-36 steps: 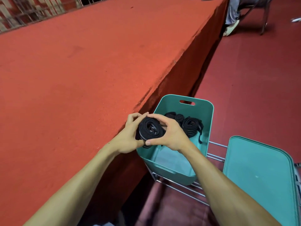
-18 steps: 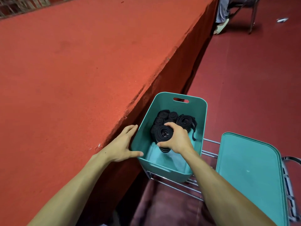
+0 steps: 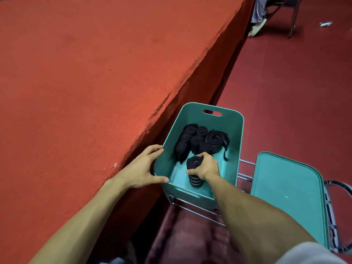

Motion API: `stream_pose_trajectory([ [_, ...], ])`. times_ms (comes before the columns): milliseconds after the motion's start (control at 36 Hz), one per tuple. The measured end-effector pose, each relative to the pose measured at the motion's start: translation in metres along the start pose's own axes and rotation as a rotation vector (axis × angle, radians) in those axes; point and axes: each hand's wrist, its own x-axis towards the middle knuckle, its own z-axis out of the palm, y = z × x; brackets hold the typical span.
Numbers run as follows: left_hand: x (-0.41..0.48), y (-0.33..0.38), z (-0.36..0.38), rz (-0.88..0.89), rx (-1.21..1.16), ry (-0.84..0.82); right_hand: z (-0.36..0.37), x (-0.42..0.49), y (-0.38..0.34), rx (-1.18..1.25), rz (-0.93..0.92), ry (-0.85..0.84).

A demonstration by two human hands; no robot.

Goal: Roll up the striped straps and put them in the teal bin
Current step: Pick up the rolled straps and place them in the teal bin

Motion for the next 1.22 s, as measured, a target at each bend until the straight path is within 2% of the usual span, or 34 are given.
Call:
stream_pose_trajectory([
  [139,0.001,-0.004,0.002,0.004,-0.003,0.015,0.003,0.012,-0.001,0.087,0.058,0.098],
  [417,0.001,-0.005,0.003,0.029,-0.021,0.011,0.025,0.023,-0.008,0.230,0.081,0.190],
  [639,0.003,-0.008,0.003,0.037,-0.041,0.021,0.030,0.026,0.002,0.223,-0.003,0.117],
  [1222,0.007,-0.009,0.002,0.087,-0.008,0.036,0.052,0.046,-0.002,0.374,-0.007,0.341],
])
